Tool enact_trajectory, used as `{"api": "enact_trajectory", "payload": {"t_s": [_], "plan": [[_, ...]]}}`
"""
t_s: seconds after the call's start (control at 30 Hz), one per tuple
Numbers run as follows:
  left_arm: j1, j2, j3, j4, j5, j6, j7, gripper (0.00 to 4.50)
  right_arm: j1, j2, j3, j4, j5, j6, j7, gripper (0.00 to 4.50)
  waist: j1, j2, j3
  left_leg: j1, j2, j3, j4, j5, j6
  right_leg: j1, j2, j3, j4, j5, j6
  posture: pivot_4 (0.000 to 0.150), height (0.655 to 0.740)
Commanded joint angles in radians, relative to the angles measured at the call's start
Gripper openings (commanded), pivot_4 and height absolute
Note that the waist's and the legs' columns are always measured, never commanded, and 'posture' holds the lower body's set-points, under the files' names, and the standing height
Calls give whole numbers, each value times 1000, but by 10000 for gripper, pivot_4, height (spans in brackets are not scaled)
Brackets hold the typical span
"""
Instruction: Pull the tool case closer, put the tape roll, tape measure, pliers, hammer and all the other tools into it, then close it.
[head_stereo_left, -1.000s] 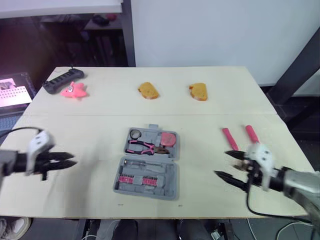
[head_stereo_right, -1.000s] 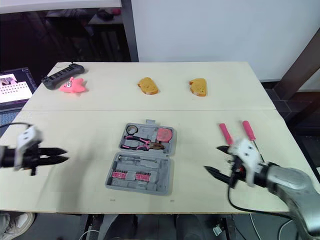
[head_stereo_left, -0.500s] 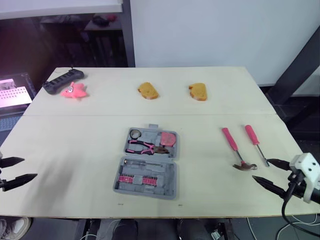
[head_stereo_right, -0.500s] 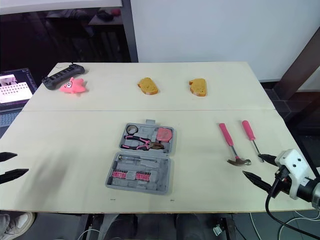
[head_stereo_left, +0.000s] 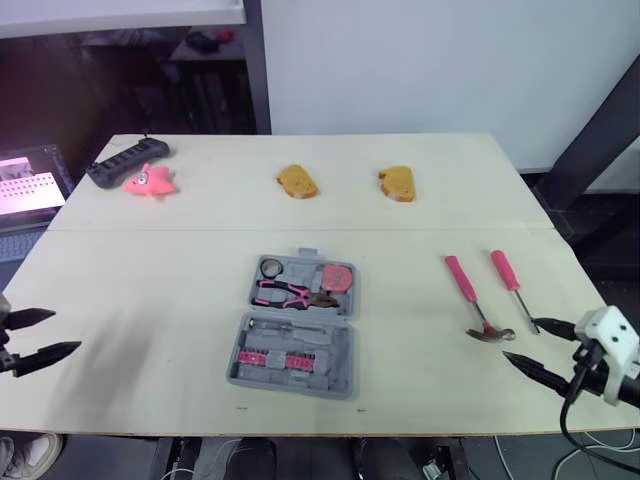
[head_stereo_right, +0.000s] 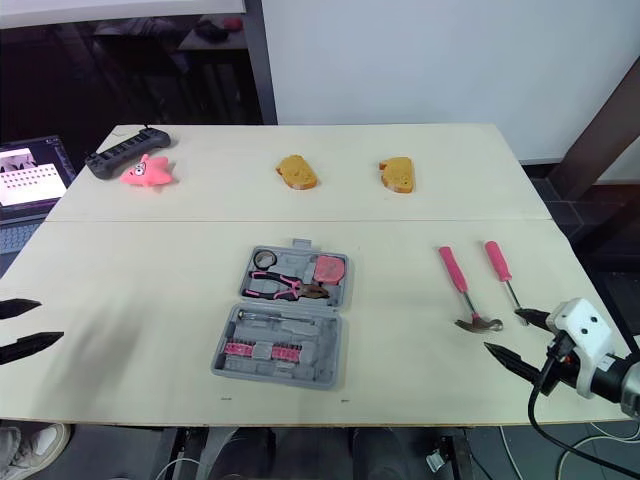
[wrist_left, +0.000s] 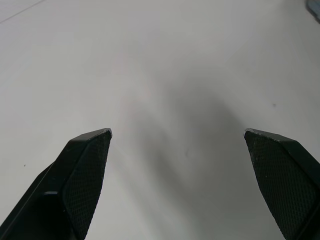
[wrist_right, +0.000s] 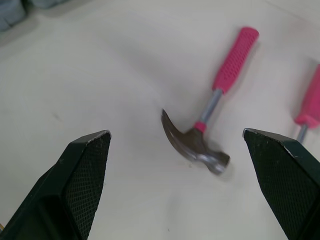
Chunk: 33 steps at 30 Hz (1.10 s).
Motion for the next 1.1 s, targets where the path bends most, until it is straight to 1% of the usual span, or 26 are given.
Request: {"api": "enact_trajectory", "payload": {"t_s": [0.03, 0.17, 0.23, 0.33, 0.4, 0.5, 0.57, 0.63, 0.7, 0.77, 0.83, 0.93, 1.1], "plan": [[-18, 22, 0, 53, 11, -35, 17, 44526, 26, -17, -52, 45, -17, -39, 12, 45000, 0, 0, 0, 0, 0, 0, 0, 0, 0, 0, 0, 0, 0, 0, 0, 1500, 7400], [-37, 21, -10, 83, 16, -58, 19, 44526, 21, -10, -53, 79, -22, -58, 3, 45000, -1, 0, 0, 0, 0, 0, 0, 0, 0, 0, 0, 0, 0, 0, 0, 1500, 7400], [-45, 9, -18, 68, 7, -53, 22, 44526, 13, -2, -43, 74, -19, -57, -7, 45000, -2, 0, 0, 0, 0, 0, 0, 0, 0, 0, 0, 0, 0, 0, 0, 1500, 7400], [-54, -17, -25, 32, -4, -37, 43, 44526, 5, 17, -38, 43, -6, -18, -41, 45000, -1, 1, 0, 0, 0, 0, 0, 0, 0, 0, 0, 0, 0, 0, 0, 1500, 7400], [-45, -42, -25, -28, -22, 4, 55, 44526, 16, 26, -29, -34, 9, 68, -82, 45000, 0, 1, 0, 0, 0, 0, 0, 0, 0, 0, 0, 0, 0, 0, 0, 1500, 7400], [12, -100, -39, -218, -49, 81, 77, 44526, -2, 59, -10, -225, 87, 281, -197, 45000, 0, 1, 0, 0, 0, 0, 0, 0, 0, 0, 0, 0, 0, 0, 0, 1500, 7400], [45, -140, -39, -342, -67, 130, 119, 44526, -25, 73, 11, -324, 106, 388, -271, 45000, -1, 1, 0, 0, 0, 0, 0, 0, 0, 0, 0, 1, 0, 0, 0, 1500, 7400], [88, -219, -60, -554, -124, 173, 151, 44526, -133, 123, 72, -431, 113, 554, -441, 45000, -2, 1, 0, 0, 0, 0, 0, 0, 0, 0, 0, 1, 0, 0, 0, 1500, 7400], [119, -269, -80, -701, -157, 178, 161, 44526, -228, 168, 118, -477, 99, 674, -570, 45000, 0, 1, 0, 0, 0, 0, 1, 0, -1, 1, 0, 1, 0, 1, 0, 1500, 7400], [151, -286, -120, -866, -228, 282, 159, 44526, -355, 241, 187, -462, 21, 789, -734, 45000, 0, -1, -1, 0, 0, 0, 1, 1, -1, 0, 0, 1, 0, 1, 0, 1500, 7400], [169, -281, -151, -979, -274, 375, 169, 44526, -437, 293, 212, -422, -23, 876, -836, 45000, 3, 0, 0, -1, 0, 0, 1, 1, -1, 0, 0, 1, 0, 1, 0, 1500, 7400], [172, -271, -161, -1058, -309, 451, 189, 44526, -479, 318, 232, -357, -64, 909, -884, 45000, 12, 1, 0, -2, 0, 0, 1, 1, -1, 0, 0, 1, -1, 1, 0, 1500, 7400], [167, -253, -133, -1140, -365, 516, 196, 44526, -513, 334, 235, -266, -98, 936, -918, 45000, 1, 2, 1, -2, 0, 0, 0, 0, -1, 0, 0, 1, -2, 1, 0, 1500, 7400]]}}
